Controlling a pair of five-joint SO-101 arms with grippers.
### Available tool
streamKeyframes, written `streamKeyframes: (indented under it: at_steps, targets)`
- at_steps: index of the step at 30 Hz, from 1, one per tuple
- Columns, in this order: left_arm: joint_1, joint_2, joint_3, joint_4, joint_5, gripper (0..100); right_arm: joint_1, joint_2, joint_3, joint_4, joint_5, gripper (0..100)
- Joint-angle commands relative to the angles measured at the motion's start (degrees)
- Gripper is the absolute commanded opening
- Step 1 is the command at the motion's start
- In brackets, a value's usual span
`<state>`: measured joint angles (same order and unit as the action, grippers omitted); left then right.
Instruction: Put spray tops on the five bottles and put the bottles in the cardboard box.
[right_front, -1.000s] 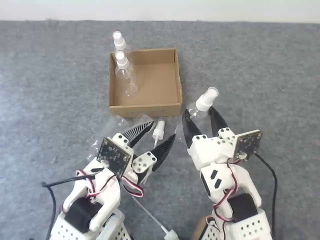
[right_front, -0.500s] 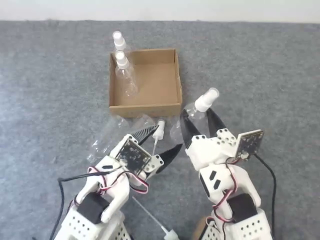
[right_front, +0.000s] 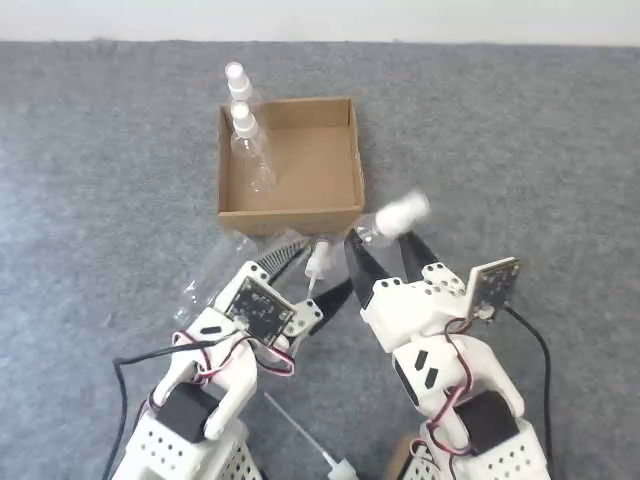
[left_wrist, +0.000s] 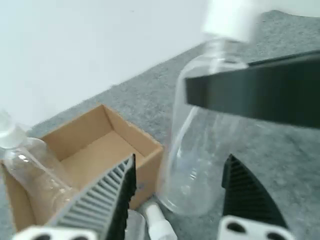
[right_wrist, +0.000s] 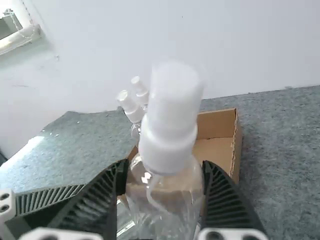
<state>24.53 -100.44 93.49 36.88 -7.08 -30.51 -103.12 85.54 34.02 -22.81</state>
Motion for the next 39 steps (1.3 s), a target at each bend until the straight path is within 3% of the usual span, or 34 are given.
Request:
streamKeyframes:
  at_steps: [1,8,13,17,31,39]
  targets:
    - [-2.37,-0.62,-0.04,-4.22,-0.44,26,-0.92,-0.92,-6.68,4.62,-2.64,7.6]
    - [-2.29,-0.79,-0.4,-3.52,-0.09,26,-0.84,-0.92,-5.98,4.35,-2.64,7.6]
    - [-2.02,-0.79,-5.05,3.43,0.09,26,-0.4,-0.92,-5.89,4.35,-2.55,7.6]
    - [-3.78,-0.79,-8.75,5.98,4.84,26,-0.4,-0.92,-5.8,4.35,-1.05,7.6]
    - [-32.62,-0.79,-16.66,6.51,21.19,22,-0.31,-0.92,-4.84,4.88,1.14,7.6]
    - [-45.54,-0.79,-16.4,13.98,22.24,11,-0.31,-0.84,-3.43,4.88,4.13,7.6]
